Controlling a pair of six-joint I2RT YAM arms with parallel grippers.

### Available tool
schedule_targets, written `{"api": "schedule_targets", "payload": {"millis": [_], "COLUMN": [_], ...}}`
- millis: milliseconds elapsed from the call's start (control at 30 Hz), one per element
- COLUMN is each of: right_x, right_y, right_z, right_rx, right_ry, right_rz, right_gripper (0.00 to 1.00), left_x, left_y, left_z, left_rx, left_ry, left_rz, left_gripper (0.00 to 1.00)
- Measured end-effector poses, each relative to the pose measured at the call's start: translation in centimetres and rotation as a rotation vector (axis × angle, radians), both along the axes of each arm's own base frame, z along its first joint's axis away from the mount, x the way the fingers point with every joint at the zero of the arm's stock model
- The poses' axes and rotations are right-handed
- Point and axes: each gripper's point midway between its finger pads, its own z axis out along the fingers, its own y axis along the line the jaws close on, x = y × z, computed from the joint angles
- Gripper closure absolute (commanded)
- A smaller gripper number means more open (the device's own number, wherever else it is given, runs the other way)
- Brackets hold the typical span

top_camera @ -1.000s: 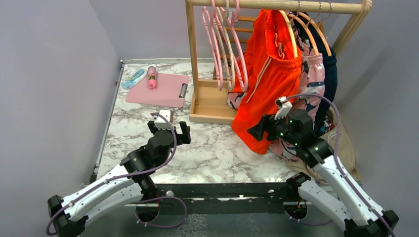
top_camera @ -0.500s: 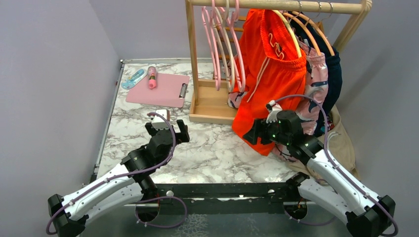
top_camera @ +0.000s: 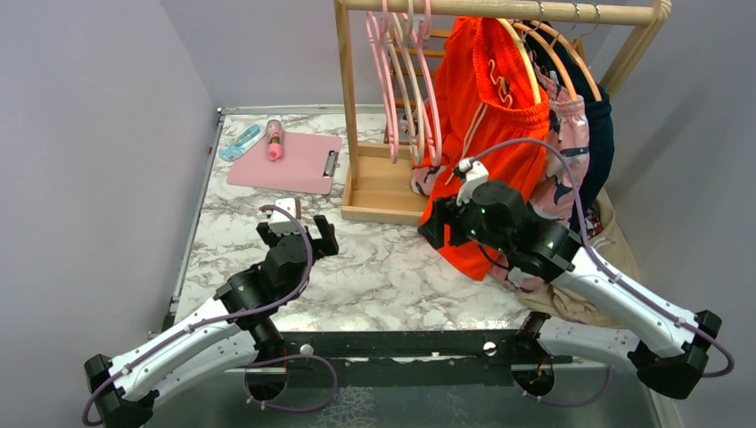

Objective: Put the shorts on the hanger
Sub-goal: Adjust the hanger on the clothesline.

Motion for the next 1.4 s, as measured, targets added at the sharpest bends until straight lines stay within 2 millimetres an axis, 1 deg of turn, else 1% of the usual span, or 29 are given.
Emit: {"api": "schedule_targets", "payload": {"millis": [67,133,233,300,367,500,633,733,800,900,1133,1300,1400], "right_x": [0.3,1.2,2.6,3.0,3.1,3.5,5.0,6.2,6.9,8.0,10.6,11.4,11.9], "right_y": [0.9,1.0,0.0,-1.1,-2.1,-4.2,-5.3,-6.1,-6.8,-7.9,-9.6,-11.4,-13.0], "right_z": [2.7,6.2,12.4,15.6,17.7,21.0,25.1,27.8,28.7,29.1,27.9,27.5,26.3], "right_rx": [0.002,0.015,0.046,0.060,0.059,0.015,-0.004,-0.018,-0.044,-0.101,-0.186,-0.200,-0.229], "right_ry": [-0.038,-0.097,-0.211,-0.276,-0.327,-0.414,-0.499,-0.564,-0.603,-0.634,-0.617,-0.610,-0.597], "right_rz": [0.009,-0.018,-0.091,-0.133,-0.157,-0.217,-0.305,-0.387,-0.443,-0.514,-0.603,-0.667,-0.708], "right_gripper": [0.30,0.29,0.28,0.27,0.27,0.26,0.26,0.24,0.24,0.23,0.22,0.21,0.21], "left_x": [0.0,0.0,-0.1,-0.1,-0.1,-0.1,-0.2,-0.2,-0.2,-0.3,-0.3,-0.2,-0.3], "left_y": [0.0,0.0,0.1,0.1,0.2,0.2,0.2,0.3,0.3,0.3,0.1,-0.1,-0.2], "left_z": [0.0,0.0,0.2,0.4,0.5,0.7,0.9,1.1,1.3,1.4,1.3,0.9,0.9], "left_rx": [0.001,0.001,-0.007,-0.014,-0.019,-0.022,-0.018,-0.021,-0.025,-0.030,-0.028,-0.013,-0.011], "left_ry": [0.001,0.001,-0.005,-0.011,-0.015,-0.018,-0.024,-0.029,-0.035,-0.039,-0.035,-0.022,-0.021], "left_rz": [0.000,0.000,0.000,0.000,0.000,-0.002,-0.005,-0.006,-0.007,-0.009,-0.021,-0.030,-0.034], "left_gripper": [0.01,0.01,0.01,0.01,0.01,0.01,0.01,0.01,0.01,0.01,0.01,0.01,0.01]}}
